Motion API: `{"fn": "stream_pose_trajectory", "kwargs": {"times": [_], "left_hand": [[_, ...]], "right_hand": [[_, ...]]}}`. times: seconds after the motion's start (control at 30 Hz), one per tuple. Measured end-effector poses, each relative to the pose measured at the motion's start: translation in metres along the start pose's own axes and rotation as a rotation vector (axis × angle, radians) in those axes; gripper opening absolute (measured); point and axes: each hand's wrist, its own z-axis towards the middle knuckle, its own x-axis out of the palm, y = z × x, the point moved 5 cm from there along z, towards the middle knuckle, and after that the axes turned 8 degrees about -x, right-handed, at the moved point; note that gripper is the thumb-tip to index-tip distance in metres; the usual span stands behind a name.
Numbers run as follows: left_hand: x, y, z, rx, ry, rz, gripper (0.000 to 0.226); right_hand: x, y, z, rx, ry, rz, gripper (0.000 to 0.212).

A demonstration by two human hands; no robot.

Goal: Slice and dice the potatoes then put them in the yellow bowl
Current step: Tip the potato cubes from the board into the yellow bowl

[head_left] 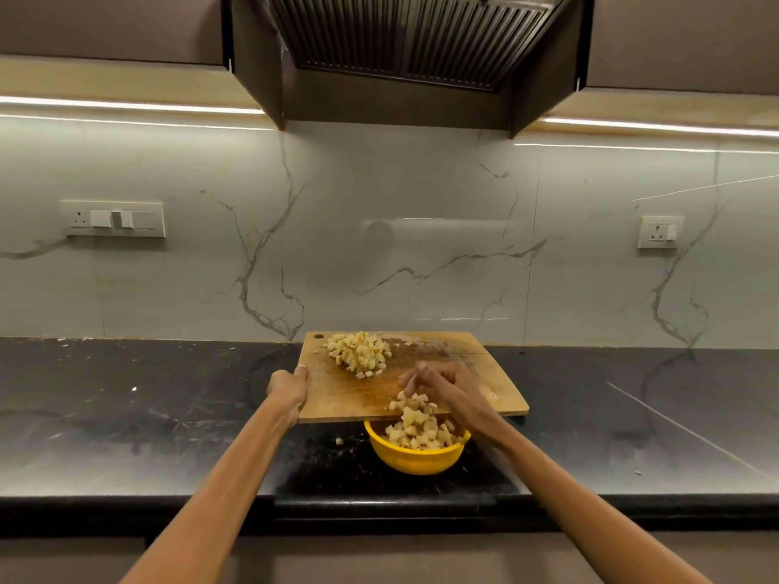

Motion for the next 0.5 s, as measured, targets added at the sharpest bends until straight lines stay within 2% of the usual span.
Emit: {"fn": "stream_pose_trajectory", "kwargs": {"times": [0.1,0.23,0.3,0.4,0.5], "left_hand": [[-0.001,-0.001,-0.001,0.001,-0.008,-0.007,0.038],[0.000,-0.002,-0.004,0.011,-0.038,-0.008,0.033],[-0.001,-0.004,-0.004,0.014,-0.048,-0.006,0.032],[-0.002,-0.010,-0.002,0.028,-0.057,-0.009,0.033],[-0.002,-0.015,0.001,0.044,-0.061,-0.009,0.036]], "right_hand": [[-0.010,-0.010,0.003,0.080,-0.046,-0.126,0.049],[0.004,-0.014,-0.004,0.078,0.108,-0.231,0.051],[0.009,-0.009,-0.007,0.046,0.120,-0.117,0.049],[0.004,-0.001,-0.003,0.066,0.028,0.090,0.045],[0.004,0.001,0.007,0.080,0.031,0.099,0.043]]}}
